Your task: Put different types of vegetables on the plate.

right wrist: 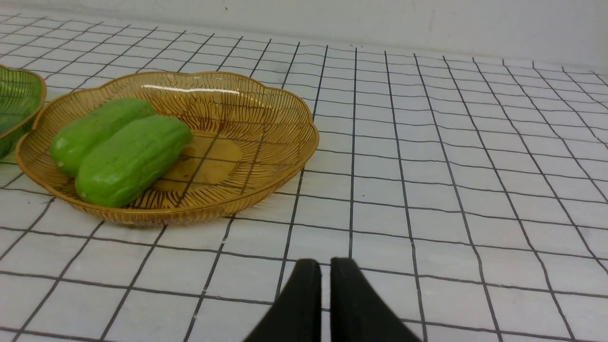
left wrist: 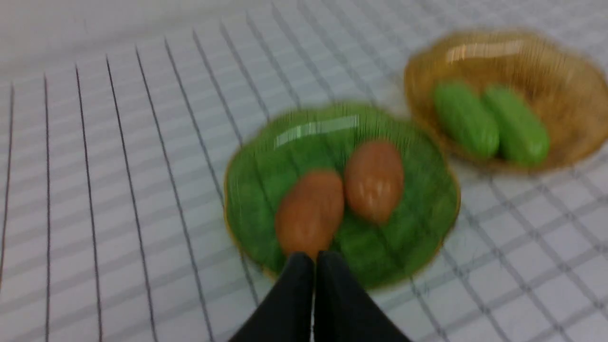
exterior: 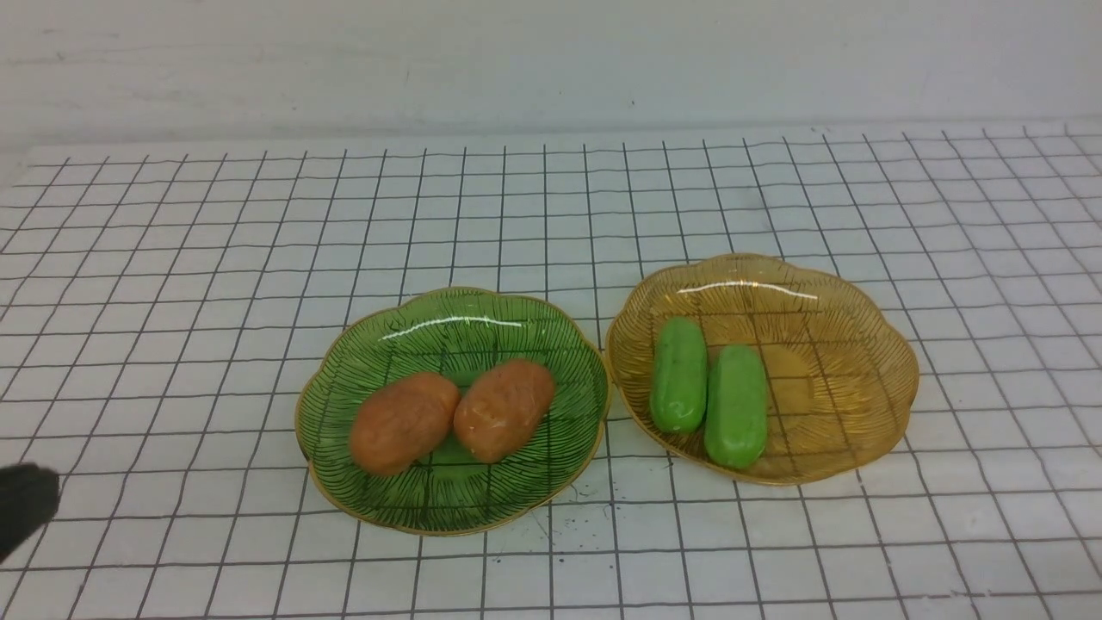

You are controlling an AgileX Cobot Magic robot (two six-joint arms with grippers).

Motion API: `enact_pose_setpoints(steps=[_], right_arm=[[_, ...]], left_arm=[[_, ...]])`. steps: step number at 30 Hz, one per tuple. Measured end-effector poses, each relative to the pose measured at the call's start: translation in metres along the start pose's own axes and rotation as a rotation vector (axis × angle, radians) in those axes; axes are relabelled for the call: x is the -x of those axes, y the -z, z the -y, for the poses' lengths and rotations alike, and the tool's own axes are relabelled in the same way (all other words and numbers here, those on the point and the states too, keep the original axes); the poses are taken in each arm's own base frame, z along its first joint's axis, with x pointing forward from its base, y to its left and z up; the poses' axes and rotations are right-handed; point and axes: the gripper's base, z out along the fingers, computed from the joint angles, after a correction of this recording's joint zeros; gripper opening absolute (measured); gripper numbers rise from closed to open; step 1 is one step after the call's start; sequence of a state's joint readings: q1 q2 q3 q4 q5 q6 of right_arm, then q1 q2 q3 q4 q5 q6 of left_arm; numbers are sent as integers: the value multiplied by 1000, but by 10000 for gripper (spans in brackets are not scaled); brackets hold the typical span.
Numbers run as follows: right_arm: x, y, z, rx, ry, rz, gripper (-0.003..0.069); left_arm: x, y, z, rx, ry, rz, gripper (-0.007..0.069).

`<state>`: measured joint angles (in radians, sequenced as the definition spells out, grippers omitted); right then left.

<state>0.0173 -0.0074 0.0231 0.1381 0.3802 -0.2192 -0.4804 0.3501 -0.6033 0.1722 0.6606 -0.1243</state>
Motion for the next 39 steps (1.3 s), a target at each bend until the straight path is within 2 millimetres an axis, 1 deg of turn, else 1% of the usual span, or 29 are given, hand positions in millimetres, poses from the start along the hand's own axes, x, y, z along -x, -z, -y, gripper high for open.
enact_pose_setpoints(steps=[1, 2, 4, 6, 8, 13, 22, 25, 28, 29, 31, 34, 35, 37, 39], right_arm=[[0, 0, 0, 0, 0, 0, 26], [0, 0, 0, 0, 0, 0, 26], [0, 0, 0, 0, 0, 0, 26], [0, 0, 0, 0, 0, -1, 26], [0, 0, 0, 0, 0, -1, 26], [0, 0, 0, 1, -1, -1, 26], [0, 0, 0, 1, 0, -1, 26], [0, 0, 0, 1, 0, -1, 26], [0, 0, 0, 1, 0, -1, 26], [0, 0, 0, 1, 0, -1, 26], [0, 0, 0, 1, 0, -1, 26], [0, 0, 0, 1, 0, -1, 26], [0, 0, 0, 1, 0, -1, 26], [0, 0, 0, 1, 0, -1, 26], [0, 0, 0, 1, 0, -1, 26]], left_arm=[[0, 0, 0, -2, 0, 16, -8], [-3, 0, 2, -18, 5, 130, -8], [-6, 1, 3, -34, 9, 235, -8], [-10, 0, 5, -46, 8, 302, -8], [-13, -3, 6, -54, 6, 333, -8], [-21, -8, 7, -54, 1, 310, -8], [-27, -10, 6, -46, 2, 243, -8], [-34, -12, 6, -49, 16, 209, -8], [-53, -11, 5, -25, 15, 198, -8], [-54, -12, 5, -26, 16, 194, -8], [-63, -11, 3, 14, 29, 195, -8], [-83, -11, -1, 112, 82, 192, -8], [-95, -13, -2, 158, 119, 184, -8], [-105, -16, -3, 192, 137, 175, -8], [-122, -22, -5, 246, 171, 135, -8]])
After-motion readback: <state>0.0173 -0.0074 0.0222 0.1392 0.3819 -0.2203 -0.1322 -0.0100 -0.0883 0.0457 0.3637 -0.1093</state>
